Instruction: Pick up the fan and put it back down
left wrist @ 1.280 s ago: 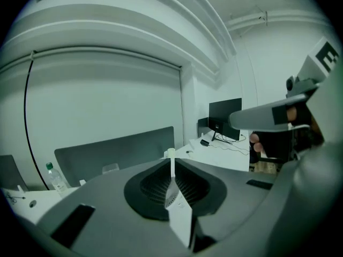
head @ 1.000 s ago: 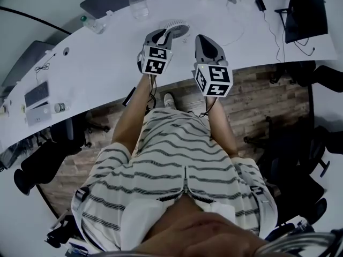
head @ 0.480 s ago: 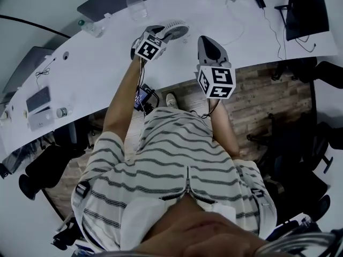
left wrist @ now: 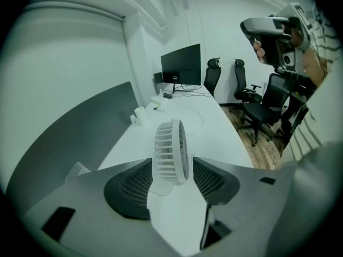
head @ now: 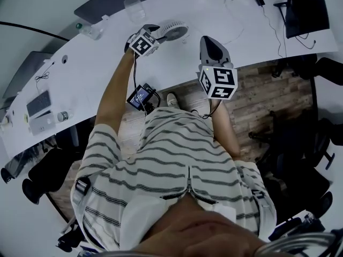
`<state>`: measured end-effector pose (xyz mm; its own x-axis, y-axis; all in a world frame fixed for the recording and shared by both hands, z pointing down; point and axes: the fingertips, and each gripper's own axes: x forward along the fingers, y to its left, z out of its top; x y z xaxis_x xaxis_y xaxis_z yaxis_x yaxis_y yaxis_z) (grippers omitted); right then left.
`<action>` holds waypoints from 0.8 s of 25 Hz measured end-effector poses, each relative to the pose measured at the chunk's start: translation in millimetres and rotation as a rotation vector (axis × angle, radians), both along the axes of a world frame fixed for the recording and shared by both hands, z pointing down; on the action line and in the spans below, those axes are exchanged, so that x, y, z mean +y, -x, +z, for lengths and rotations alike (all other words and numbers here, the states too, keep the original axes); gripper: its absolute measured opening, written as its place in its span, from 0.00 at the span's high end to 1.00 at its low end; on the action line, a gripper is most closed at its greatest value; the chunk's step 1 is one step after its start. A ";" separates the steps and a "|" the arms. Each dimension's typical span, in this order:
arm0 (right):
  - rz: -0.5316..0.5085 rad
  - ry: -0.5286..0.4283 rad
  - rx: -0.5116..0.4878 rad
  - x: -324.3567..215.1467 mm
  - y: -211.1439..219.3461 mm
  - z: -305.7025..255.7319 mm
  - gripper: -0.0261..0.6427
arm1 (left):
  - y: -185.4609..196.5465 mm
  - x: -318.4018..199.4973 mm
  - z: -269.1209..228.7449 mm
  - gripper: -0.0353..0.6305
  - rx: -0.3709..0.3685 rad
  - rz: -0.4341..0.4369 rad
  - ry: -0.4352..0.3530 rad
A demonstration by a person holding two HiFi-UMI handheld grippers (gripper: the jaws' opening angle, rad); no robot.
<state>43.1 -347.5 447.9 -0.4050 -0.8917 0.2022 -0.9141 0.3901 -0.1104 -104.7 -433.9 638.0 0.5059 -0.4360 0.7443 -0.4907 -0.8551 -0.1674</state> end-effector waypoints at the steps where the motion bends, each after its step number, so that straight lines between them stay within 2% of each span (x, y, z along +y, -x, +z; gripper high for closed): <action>1: 0.001 0.000 0.002 -0.5 0.5 0.0 0.94 | 0.1 -1.4 3.1 0.60 -0.001 0.015 0.011; 7: 0.014 0.009 0.016 -2.6 2.3 3.1 0.94 | -1.7 -7.4 20.8 0.58 -0.006 0.084 0.073; 15: 0.034 0.021 0.033 -4.5 -2.0 9.4 0.94 | -9.0 -11.7 45.1 0.59 -0.005 0.124 0.153; 20: 0.053 0.026 0.037 -4.7 -9.2 11.6 0.94 | -18.4 -16.3 54.3 0.59 0.013 0.130 0.175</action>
